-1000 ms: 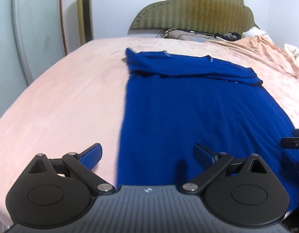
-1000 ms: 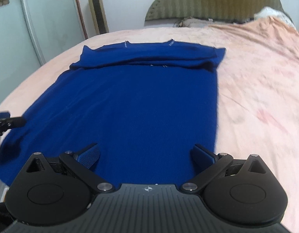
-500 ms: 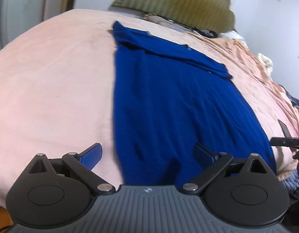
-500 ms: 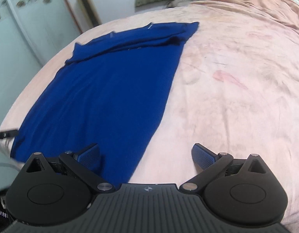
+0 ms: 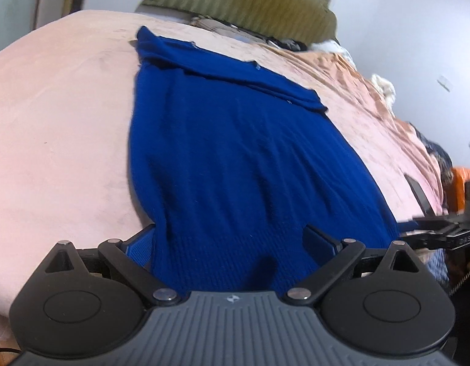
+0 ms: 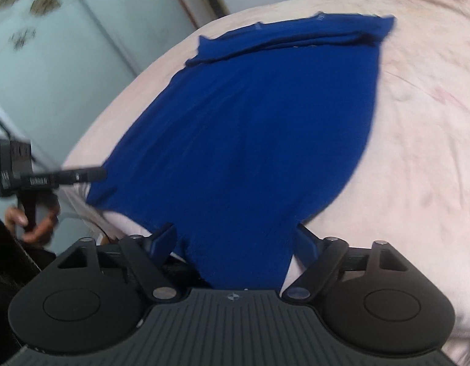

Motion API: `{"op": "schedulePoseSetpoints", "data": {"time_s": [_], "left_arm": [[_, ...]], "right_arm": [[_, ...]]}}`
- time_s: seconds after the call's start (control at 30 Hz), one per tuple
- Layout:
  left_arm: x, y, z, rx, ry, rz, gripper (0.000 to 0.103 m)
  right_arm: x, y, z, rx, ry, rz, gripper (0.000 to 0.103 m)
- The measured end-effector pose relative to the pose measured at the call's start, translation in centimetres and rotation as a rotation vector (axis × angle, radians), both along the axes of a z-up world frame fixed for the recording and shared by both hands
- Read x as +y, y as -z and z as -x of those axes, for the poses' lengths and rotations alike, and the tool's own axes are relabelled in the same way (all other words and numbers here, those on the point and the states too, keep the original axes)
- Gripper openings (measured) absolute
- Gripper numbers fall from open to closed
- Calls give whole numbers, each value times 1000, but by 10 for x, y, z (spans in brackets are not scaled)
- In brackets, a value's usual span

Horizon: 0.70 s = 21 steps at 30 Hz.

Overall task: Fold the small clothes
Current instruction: 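Grasp the sweater hem with the left gripper while the right gripper grasps it too, then lift the held hem with both grippers and carry it toward the collar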

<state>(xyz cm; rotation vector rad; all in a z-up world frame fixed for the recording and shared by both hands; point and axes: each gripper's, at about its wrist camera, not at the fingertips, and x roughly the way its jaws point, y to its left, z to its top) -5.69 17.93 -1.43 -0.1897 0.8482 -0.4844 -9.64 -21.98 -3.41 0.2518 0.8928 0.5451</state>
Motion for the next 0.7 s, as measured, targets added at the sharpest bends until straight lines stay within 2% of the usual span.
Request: {"op": "schedulePoseSetpoints", "data": {"time_s": [0.03,0.07,0.1,0.13,0.17,0.23,0.3,0.4,0.57,0.7], "left_arm": [[-3,-1,1,-3,14,-16,84],[-6,-2,2,-8,23,-42,65],[-8,-2,3,-12,22,-75,54],[-8,-2,2,-7,12,-92,32],[-7,-2,1,7,3,-90,18],[0,-2,-1,33,-16,-52,15],[-2,-7,1,14,-18,-59,14],[-13,-25,5,-70,2,-67,14],[-27,-66,-3,-258,-16,-61,14],[-32,-90,-30,-316,-77,-74,14]], "right_arm": [[5,-1,0,-10,-5,24,70],[7,-3,1,-16,-7,38,56],[8,-4,1,-18,1,47,24],[7,-3,0,-13,13,50,15],[4,-2,0,-9,23,33,16],[2,-2,1,-12,33,17,16],[1,-4,0,-24,46,10,16],[-3,-16,-2,-78,67,-2,16],[-8,-53,-13,-240,108,-12,16],[-15,-75,-28,-343,165,13,16]]}}
